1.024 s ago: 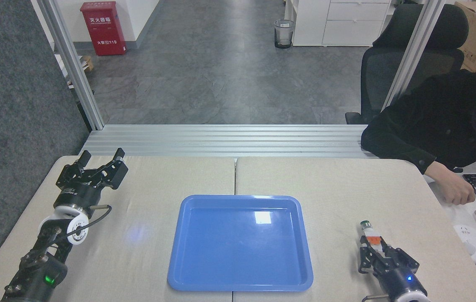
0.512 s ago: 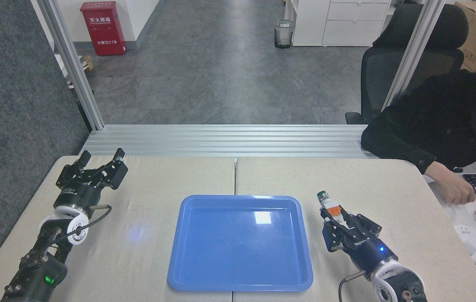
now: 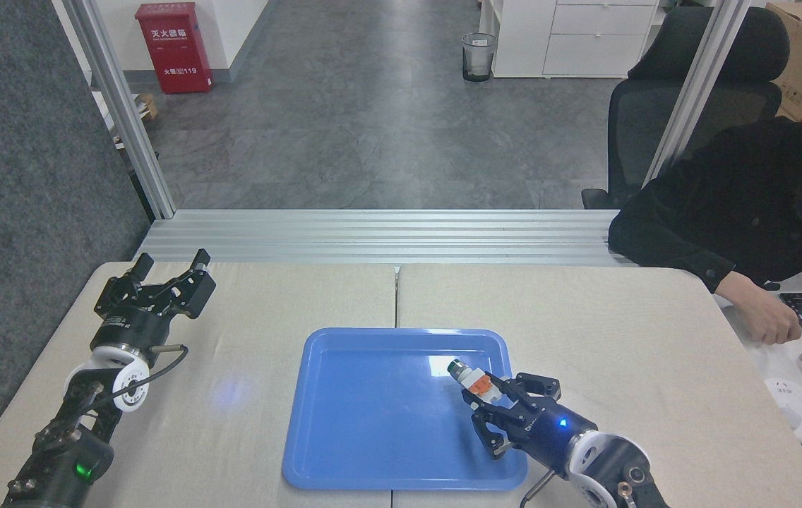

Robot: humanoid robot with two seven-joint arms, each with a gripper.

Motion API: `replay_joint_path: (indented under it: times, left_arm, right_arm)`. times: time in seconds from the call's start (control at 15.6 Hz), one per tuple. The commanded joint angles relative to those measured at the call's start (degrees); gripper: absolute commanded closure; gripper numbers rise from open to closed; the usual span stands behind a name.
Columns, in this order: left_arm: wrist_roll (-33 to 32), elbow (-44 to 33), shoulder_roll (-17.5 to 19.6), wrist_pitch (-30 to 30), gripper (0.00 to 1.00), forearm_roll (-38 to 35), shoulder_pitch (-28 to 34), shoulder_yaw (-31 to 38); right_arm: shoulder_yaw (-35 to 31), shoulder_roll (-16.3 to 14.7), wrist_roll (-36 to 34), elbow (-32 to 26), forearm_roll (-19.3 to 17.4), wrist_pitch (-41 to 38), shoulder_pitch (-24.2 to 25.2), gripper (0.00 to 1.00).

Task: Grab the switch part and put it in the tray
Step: 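Carry the switch part with the right gripper over the blue tray, then release the switch part into the tray and raise the right gripper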

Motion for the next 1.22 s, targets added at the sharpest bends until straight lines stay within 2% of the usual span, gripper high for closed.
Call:
replay_joint_path:
  times: [0.0,0.06,0.19,0.26,0.38,0.51,0.64,0.83,1.15]
  left_arm:
    - [-0.04,0.01,0.0,0.04,0.0,0.0,0.0,-0.01]
    - [-0.04,0.01,0.0,-0.05,0.0,0.0,0.0,-0.01]
    - [-0.04,0.01,0.0,0.04,0.0,0.0,0.0,-0.01]
    - [-0.04,0.01,0.0,0.04,0.0,0.0,0.0,-0.01]
    - [-0.04,0.01,0.0,0.04,0.0,0.0,0.0,-0.01]
    - [-0.04,0.01,0.0,0.04,0.0,0.0,0.0,-0.01]
    - [-0.04,0.01,0.0,0.04,0.0,0.0,0.0,-0.01]
    - [-0.04,0.01,0.0,0.04,0.0,0.0,0.0,-0.01]
    - [-0.04,0.01,0.0,-0.05,0.0,0.0,0.0,-0.01]
  right_arm:
    - [5.21,6.81,0.59,4.61,2.73,2.86,-3.04,0.0]
    - [4.86,7.43,0.33,5.22,2.29,4.7,-3.39,0.0]
    - [3.64,7.7,-0.98,6.1,0.98,12.14,-7.06,0.0]
    - [1.45,7.26,-2.47,6.71,0.01,14.97,-7.69,0.0]
    - [-5.13,6.38,-7.03,6.98,-2.79,15.7,-9.88,0.0]
    - [-13.47,2.18,-9.86,6.98,-6.74,16.14,-10.86,0.0]
    - [-18.33,-0.47,-10.04,7.16,-9.74,17.01,-10.51,0.0]
    - [-19.14,-3.63,-10.04,7.34,-11.33,17.55,-9.28,0.0]
    - [-19.23,-4.26,-10.04,7.16,-11.42,17.9,-9.46,0.0]
